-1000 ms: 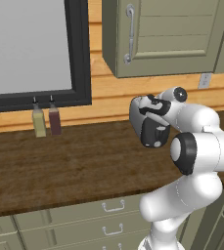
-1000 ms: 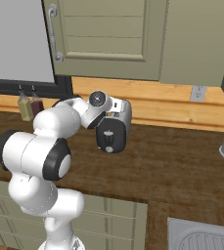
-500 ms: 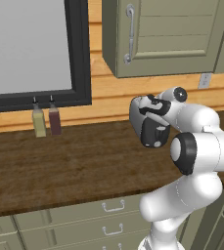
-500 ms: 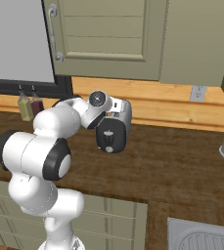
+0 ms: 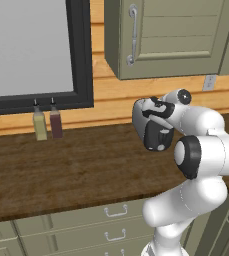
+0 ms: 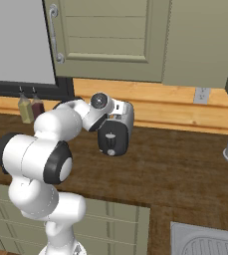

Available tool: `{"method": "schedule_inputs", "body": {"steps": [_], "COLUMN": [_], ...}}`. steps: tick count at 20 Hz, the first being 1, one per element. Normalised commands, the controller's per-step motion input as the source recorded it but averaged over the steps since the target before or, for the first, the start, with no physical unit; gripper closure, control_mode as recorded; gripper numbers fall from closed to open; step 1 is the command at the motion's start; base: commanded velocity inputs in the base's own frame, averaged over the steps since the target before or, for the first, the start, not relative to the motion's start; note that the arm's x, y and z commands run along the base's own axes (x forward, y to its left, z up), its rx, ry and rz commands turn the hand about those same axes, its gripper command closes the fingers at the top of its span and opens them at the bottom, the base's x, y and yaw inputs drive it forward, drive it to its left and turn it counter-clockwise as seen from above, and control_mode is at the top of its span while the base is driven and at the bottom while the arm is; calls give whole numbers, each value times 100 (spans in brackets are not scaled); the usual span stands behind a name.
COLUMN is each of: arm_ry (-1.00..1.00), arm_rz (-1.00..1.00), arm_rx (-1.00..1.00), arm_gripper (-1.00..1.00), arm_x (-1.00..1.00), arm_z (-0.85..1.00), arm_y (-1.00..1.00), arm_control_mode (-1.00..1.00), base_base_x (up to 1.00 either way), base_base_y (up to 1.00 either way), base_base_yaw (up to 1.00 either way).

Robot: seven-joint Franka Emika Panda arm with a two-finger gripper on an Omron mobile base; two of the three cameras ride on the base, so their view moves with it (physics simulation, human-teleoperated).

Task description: Start the toaster. Once the lever pops up, take the bread to the plate on the dining counter.

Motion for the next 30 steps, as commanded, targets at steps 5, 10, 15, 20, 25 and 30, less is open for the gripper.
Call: {"method": "schedule_inputs", "body": {"steps": [5, 10, 15, 20, 25, 30], "arm_ry": [0, 0, 0, 0, 0, 0], "arm_rz": [0, 0, 0, 0, 0, 0], "arm_rx": [0, 0, 0, 0, 0, 0], "arm_gripper": [-100, -100, -100, -100, -100, -100], "arm_x": [0, 4, 20, 24, 20, 2], "arm_z": [0, 0, 0, 0, -4, -17], "arm_y": [0, 1, 3, 5, 2, 0], "arm_control_mode": [-100, -100, -100, -100, -100, -100], "base_base_x": [0, 0, 0, 0, 0, 0], "base_base_y": [0, 0, 0, 0, 0, 0], "base_base_yaw": [0, 0, 0, 0, 0, 0]}}
